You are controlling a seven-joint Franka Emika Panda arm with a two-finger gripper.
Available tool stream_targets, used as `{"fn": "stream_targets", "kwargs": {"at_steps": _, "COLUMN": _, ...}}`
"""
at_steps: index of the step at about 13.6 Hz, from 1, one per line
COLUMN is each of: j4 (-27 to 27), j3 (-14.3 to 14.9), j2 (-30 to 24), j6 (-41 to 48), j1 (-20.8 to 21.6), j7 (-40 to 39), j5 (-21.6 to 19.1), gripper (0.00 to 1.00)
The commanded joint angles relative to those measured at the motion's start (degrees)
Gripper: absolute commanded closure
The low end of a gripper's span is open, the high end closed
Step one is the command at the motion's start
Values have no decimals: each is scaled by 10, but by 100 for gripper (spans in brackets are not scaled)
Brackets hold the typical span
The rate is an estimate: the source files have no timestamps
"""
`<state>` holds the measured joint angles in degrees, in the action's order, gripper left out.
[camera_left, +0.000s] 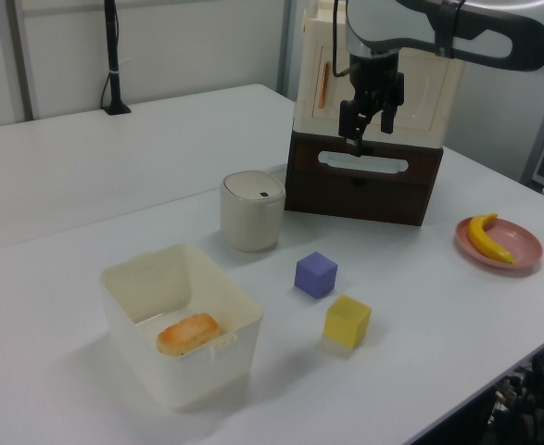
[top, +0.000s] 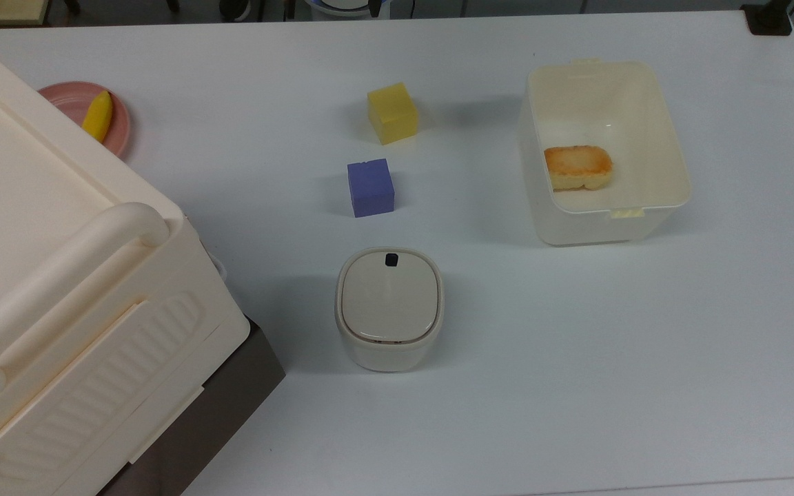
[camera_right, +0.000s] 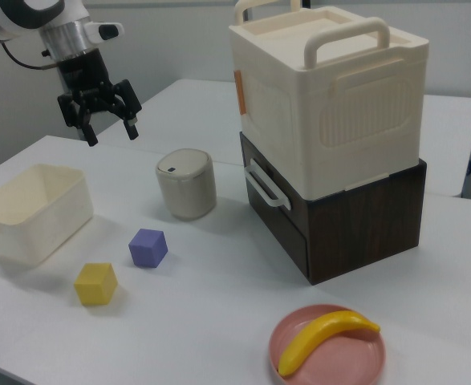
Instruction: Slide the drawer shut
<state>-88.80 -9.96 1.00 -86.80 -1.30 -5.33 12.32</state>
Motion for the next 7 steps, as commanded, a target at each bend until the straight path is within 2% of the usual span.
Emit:
{"fn": "stream_targets", "kwargs": {"at_steps": 1, "j4": -10, "j3": -4, "j2": -10, "j6": -9, "j1": -5, "j7": -13, "j5": -6, "gripper": 0}}
{"fn": "stream_targets", "kwargs": {"at_steps": 7, "j4": -14, "j3": -5, "j2": -5, "j6": -50, "j1": -3, "j7": -22, "j5": -30, "gripper": 0}}
